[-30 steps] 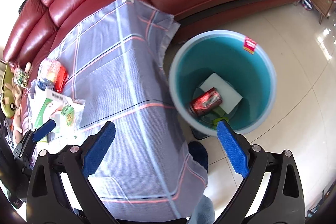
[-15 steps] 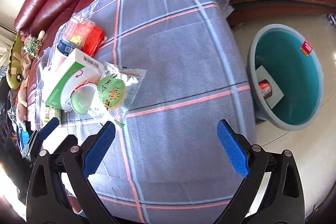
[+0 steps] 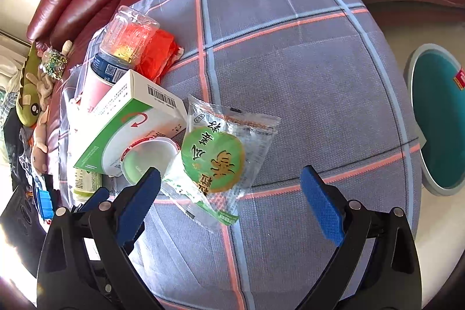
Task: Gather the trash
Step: 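Grasp the wrapped green snack cake with the right tool while the left tool grasps the white scoop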
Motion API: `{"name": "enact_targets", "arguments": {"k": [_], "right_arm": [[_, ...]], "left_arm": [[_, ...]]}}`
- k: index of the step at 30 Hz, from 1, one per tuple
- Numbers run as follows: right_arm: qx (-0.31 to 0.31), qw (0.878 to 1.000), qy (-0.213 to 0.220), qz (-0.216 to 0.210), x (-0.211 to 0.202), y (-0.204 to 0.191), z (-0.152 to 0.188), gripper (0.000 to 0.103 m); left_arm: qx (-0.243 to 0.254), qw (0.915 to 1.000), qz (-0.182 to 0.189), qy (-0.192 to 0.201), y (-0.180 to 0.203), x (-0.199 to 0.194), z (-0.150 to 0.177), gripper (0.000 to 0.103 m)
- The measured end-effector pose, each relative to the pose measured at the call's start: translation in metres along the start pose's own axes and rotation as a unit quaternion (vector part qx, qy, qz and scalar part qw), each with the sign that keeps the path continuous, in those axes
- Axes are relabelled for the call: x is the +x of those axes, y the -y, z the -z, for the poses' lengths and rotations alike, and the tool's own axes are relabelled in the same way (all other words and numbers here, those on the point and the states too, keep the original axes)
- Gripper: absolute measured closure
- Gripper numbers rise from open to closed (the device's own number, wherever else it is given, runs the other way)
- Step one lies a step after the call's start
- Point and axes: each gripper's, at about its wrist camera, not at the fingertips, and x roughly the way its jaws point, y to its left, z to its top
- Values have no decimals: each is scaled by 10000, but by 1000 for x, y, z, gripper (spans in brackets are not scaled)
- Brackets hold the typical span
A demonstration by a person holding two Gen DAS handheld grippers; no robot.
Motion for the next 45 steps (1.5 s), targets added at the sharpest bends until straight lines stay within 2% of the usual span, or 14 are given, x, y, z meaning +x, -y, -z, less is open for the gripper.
{"name": "enact_targets", "arguments": {"k": [2, 7, 9, 13, 19, 22, 25, 27, 31, 32, 33, 36, 38, 45], "right_arm": [[-2, 10000, -22, -23, 4, -3, -3, 11], [-66, 9999, -98, -17, 17, -9, -5, 23], [-108, 9999, -51, -6, 19, -11, -5, 25], [-297, 9995, 49, 29, 18, -14, -4, 39], [-469, 9988, 138, 72, 7, -6, 2, 45], [-435, 9988, 183, 159, -1, 9, 5, 45], [-420, 9988, 186, 194, -7, 23, 8, 45], [-403, 9988, 193, 220, -10, 29, 11, 44], [-429, 9986, 187, 246, -14, 37, 16, 44], [-447, 9985, 189, 252, -15, 38, 16, 44], [-475, 9983, 193, 264, -16, 38, 17, 44], [-531, 9980, 213, 267, -18, 40, 20, 44], [-549, 9979, 230, 254, -18, 42, 21, 44], [-534, 9980, 296, 167, -23, 46, 25, 45]], "left_arm": [[4, 10000, -1, -4, -1, 1, -1, 4], [11, 10000, -1, 26, 1, 2, -4, 4], [27, 10000, -24, 39, 1, 3, -6, 4], [25, 10000, -34, 8, 2, 6, -6, 4], [29, 9999, -52, 97, 7, 5, -8, 4], [11, 9998, -92, 148, 9, 7, -11, 12], [-45, 9999, -79, 116, 12, 13, -14, 26], [-122, 9999, -47, 56, 13, 19, -15, 41], [-223, 9997, -80, -6, 18, 30, -16, 48], [-190, 9997, -125, 43, 20, 30, -16, 53], [-147, 9998, -93, 13, 22, 31, -15, 68], [10, 10000, -40, -75, 31, 33, -13, 93], [151, 9998, -37, -90, 37, 33, -10, 96], [532, 9983, -167, -187, 55, 36, -5, 94]]}}
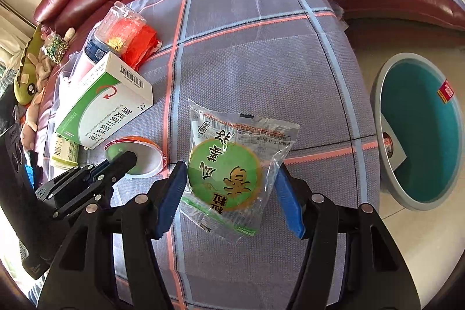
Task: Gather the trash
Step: 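Grasp the wrapped green snack cake with the right tool while the left tool grasps the white scoop, then carry the snack cake and white scoop over the teal bin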
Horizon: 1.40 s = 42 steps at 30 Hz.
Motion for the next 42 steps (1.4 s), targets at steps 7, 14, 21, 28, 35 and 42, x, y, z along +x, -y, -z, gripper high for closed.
{"name": "enact_targets", "arguments": {"k": [7, 14, 21, 28, 35, 42], "right_arm": [[70, 9998, 141, -83, -16, 10, 2, 46], [120, 9994, 283, -159, -31, 17, 5, 46], [138, 9984, 475, -258, -51, 25, 9, 46], [263, 9956, 857, -279, -85, 48, 8, 46], [636, 9893, 1303, -184, -122, 99, 1, 46], [1065, 9812, 1608, 114, -153, 162, 1, 46]], "left_arm": [[213, 9992, -289, 180, 13, -10, -2, 98], [308, 9984, -371, 287, 21, -24, -5, 98], [305, 9984, -105, 454, 30, -45, -11, 98], [541, 9969, 17, 566, 57, -59, -22, 98], [1022, 9928, 251, 569, 112, -56, -49, 98], [1506, 9859, 532, 504, 182, -35, -71, 98]]}}
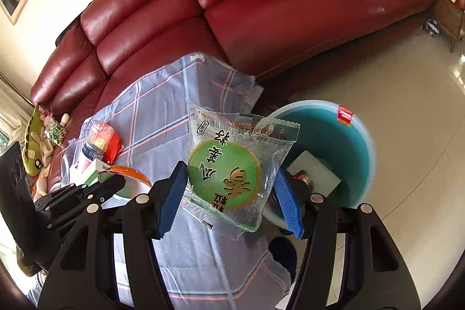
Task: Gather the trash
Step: 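Carry the snack cake and white scoop over the teal bin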
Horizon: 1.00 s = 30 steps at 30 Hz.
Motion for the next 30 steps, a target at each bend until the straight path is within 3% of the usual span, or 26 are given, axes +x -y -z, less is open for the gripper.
{"name": "enact_targets", "arguments": {"k": [12, 26, 28, 30], "right_arm": [[562, 9975, 28, 425, -4, 80, -8, 45], [887, 9940, -11, 646, 4, 118, -11, 45], [920, 9935, -17, 667, 5, 121, -11, 45], [934, 9933, -39, 680, 6, 121, -12, 45]], "left_arm": [[617, 9967, 422, -321, 78, 64, -32, 98], [748, 9929, 520, -763, 97, 119, -34, 96], [765, 9925, 498, -815, 101, 123, -34, 82], [775, 9931, 411, -773, 101, 124, -33, 41]]}}
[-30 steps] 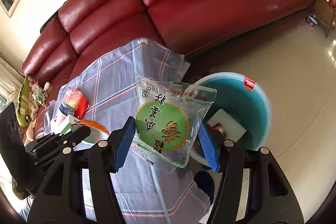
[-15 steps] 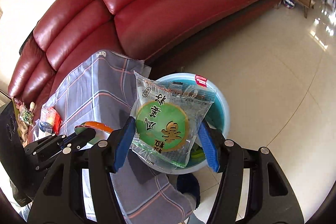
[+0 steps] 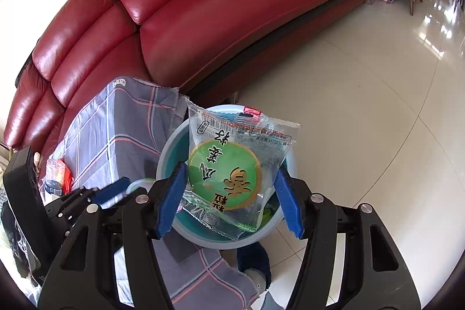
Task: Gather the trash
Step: 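Carry the snack cake and white scoop over the teal bin, then open the left tool over the bin while the right tool opens, dropping the snack cake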
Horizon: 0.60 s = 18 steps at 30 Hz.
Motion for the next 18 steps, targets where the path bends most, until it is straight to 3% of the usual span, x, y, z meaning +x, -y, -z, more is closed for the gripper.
{"name": "enact_targets", "arguments": {"k": [3, 6, 18], "right_arm": [[-17, 10000, -51, 2, 4, -1, 0, 45], [-27, 9999, -99, -15, 8, -3, 0, 45], [-250, 9993, -292, -4, 20, -20, 2, 45]], "left_arm": [[12, 9998, -154, 139, -1, -4, 2, 21], [-63, 9997, -150, 158, -5, -9, 5, 11], [-243, 9993, -238, 133, -16, -24, 19, 4]]}}
